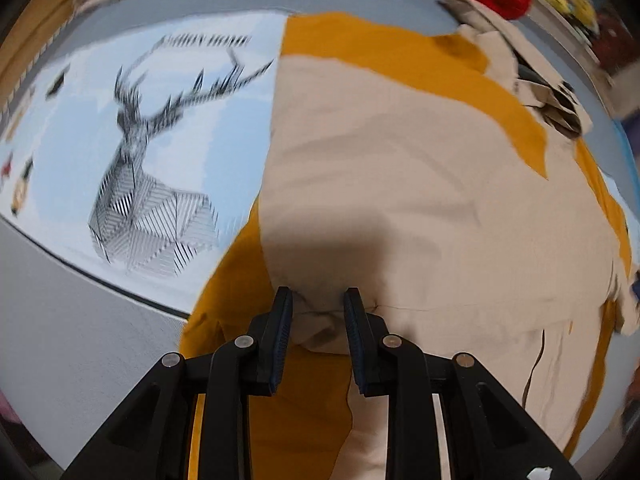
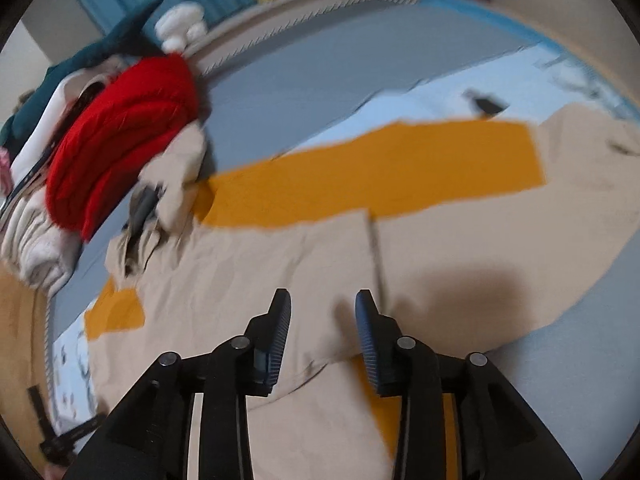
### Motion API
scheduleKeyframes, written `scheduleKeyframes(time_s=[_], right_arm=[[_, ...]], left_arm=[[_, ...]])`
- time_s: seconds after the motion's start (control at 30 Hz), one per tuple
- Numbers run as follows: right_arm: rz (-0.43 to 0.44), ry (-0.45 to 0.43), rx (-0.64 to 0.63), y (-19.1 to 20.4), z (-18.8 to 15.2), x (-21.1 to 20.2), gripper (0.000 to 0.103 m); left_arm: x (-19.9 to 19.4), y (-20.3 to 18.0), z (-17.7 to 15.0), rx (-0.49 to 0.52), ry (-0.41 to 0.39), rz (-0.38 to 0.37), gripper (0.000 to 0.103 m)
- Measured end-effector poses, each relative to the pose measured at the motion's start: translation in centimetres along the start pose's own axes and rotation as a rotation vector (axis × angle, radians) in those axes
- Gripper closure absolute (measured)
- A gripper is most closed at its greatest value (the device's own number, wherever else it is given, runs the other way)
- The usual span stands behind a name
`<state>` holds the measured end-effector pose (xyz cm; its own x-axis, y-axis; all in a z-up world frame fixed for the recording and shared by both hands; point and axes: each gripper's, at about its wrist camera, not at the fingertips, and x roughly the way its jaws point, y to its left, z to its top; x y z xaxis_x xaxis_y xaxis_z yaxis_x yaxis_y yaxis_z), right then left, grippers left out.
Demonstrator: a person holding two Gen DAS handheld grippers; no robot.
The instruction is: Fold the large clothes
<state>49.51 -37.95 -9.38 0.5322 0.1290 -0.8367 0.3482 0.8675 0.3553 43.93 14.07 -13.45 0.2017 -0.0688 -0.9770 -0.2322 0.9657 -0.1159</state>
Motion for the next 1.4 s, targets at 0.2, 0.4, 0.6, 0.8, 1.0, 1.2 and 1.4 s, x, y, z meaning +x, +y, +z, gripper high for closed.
scheduleKeyframes(time_s=[0.2,0.4,0.6,0.8,1.0,1.2,1.4], right_arm=[[-0.006,0.192,0.059,-1.6,-1.3,5.6,0.068],[-0.049,0.156,0.033,-0.7,-1.0,4.3,0.068],[-0.055,-0.070,-0.104,2.4,0.8,-2.9,0.068],[-0.022,-0.233,-0.210,5.0,0.9,-9.4,0.068],[-0.002,-0.309,-0.239,4.2,-0.4,-14.4,0.068],[0.025,-0.370,-0.220,0.8,-0.9,-18.5,0.068],[-0.055,-0.417,-0.189,-6.0,0.4,-20.9,0.067]], left_arm=[[-1.5,-1.0,-0.2,0.044,-0.060,-0.025,0.079],[-0.2,-0.5,-0.9,0.022,0.016,0.018,0.080],[-7.8,-3.5,-1.6,0.121,-0.234,-0.066,0.080],[-12.5,-5.5,-2.9,0.143,-0.371,-0.102,0.078],[-16.5,-7.5,-5.7,0.164,-0.499,-0.138,0.078],[-19.4,-9.3,-9.1,0.186,-0.551,-0.182,0.076],[-19.5,-12.1,-11.3,0.268,-0.541,-0.174,0.072]])
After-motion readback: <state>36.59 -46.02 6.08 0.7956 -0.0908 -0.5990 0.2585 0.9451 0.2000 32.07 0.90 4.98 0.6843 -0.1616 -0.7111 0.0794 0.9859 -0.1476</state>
